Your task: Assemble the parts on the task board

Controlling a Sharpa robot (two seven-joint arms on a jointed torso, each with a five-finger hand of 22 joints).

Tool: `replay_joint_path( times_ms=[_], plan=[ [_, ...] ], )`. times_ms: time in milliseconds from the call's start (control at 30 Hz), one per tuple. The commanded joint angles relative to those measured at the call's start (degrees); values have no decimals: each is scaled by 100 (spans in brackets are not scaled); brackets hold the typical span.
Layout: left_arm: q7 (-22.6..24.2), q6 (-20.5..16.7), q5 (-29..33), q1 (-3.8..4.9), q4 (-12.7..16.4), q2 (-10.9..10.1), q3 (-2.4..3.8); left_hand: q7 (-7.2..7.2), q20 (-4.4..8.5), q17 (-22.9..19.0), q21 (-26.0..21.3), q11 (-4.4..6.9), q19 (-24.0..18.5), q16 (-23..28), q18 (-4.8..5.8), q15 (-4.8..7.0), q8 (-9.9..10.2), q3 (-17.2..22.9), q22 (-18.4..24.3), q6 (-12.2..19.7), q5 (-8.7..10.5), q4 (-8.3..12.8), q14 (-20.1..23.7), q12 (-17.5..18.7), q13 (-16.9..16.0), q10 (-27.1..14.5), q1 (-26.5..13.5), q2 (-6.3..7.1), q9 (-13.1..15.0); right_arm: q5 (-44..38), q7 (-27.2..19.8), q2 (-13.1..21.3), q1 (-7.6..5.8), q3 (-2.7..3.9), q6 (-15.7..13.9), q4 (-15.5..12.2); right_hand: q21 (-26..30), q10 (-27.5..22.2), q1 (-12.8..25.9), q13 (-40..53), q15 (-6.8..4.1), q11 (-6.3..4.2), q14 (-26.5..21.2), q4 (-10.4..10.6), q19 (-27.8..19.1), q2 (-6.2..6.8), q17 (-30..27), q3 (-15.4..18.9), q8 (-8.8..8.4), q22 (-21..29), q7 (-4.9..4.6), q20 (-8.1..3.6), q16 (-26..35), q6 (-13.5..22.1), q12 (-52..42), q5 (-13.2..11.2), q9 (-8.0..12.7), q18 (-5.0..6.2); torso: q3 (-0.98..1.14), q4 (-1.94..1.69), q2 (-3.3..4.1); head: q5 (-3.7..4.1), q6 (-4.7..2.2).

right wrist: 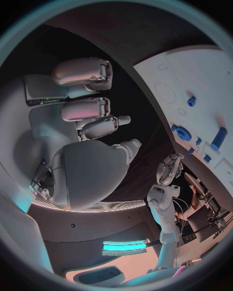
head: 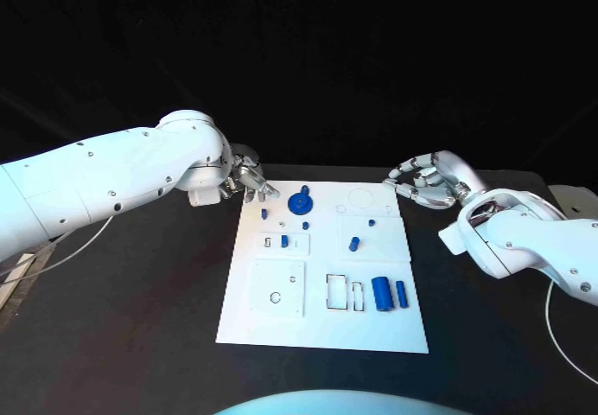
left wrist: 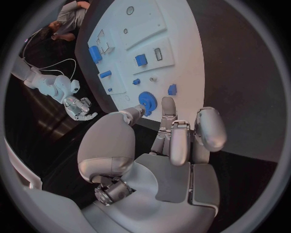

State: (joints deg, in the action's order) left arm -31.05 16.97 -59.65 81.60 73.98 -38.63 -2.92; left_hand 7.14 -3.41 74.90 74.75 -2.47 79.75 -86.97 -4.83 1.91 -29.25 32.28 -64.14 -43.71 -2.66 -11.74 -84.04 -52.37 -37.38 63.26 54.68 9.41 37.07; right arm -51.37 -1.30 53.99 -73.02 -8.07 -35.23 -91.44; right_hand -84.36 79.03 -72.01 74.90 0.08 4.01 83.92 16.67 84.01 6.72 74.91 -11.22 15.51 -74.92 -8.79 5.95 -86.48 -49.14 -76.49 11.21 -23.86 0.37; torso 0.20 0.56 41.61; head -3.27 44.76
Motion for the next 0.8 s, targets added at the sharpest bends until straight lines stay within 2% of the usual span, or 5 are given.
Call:
replay_joint_path(
  times_ms=[33, 133, 333, 633, 800],
  plan=[
    [78, 111, -309, -15, -145, 87, -9, -1, -23, 947, 6, -5, 5, 3, -47, -42, 12, -39, -6, -48, -20, -3, -416, 9, 9, -23, 50, 6, -11, -18, -43, -10, 10, -1, 57, -1, 7, -19, 62, 270, -28, 6, 435, -2, 313, -1, 857, 22, 19, -1141, -4, -18, 17, 44, 18, -21, 5, 109, 0, 10, 5, -37, -13],
    [72, 177, -400, -24, -260, 143, -16, -5, -26, 893, -49, -5, -34, 33, -65, -44, 26, -85, 81, -45, -20, -34, -396, 16, 22, -46, 63, 29, -36, -18, -41, -11, 13, -1, 59, -1, 6, -16, 58, 272, -28, 5, 436, -4, 314, -2, 860, 21, 20, -1142, -4, -18, 16, 44, 15, -20, 6, 109, 9, 20, 2, -53, -13],
    [54, 336, -504, -58, -435, 238, -30, -6, -28, 885, -51, -5, -37, 37, -64, -44, 37, -148, 78, -50, -20, -81, -391, 16, 35, -61, 65, 53, -62, -19, -38, -13, 16, -1, 61, 0, 13, -20, 51, 267, -28, 5, 435, -8, 311, -4, 857, 19, 21, -1138, -3, -18, 18, 45, 20, -16, 6, 110, 7, 16, 6, -83, -7],
    [28, 534, -536, -136, -613, 378, -40, -6, -29, 886, -66, -7, -50, 37, -68, -46, 48, -262, 93, -67, -21, -204, -387, 8, 56, -81, 56, 37, -107, -19, -44, -21, 19, -1, 60, 0, 13, -20, 51, 267, -28, 5, 435, -8, 311, -4, 857, 19, 21, -1138, -3, -18, 18, 45, 20, -16, 6, 110, 7, 25, 7, -71, 13],
    [10, 670, -620, -154, -694, 424, -65, -8, -30, 887, -68, -5, -50, 35, -67, -45, 38, -324, 91, -99, -20, -275, -386, -1, 66, -87, 55, 17, -125, -19, -44, -25, 19, -1, 59, 1, 13, -20, 51, 267, -28, 5, 435, -8, 311, -4, 857, 19, 21, -1138, -3, -18, 18, 45, 20, -16, 6, 110, 10, 13, 6, -65, 31]
  ],
)
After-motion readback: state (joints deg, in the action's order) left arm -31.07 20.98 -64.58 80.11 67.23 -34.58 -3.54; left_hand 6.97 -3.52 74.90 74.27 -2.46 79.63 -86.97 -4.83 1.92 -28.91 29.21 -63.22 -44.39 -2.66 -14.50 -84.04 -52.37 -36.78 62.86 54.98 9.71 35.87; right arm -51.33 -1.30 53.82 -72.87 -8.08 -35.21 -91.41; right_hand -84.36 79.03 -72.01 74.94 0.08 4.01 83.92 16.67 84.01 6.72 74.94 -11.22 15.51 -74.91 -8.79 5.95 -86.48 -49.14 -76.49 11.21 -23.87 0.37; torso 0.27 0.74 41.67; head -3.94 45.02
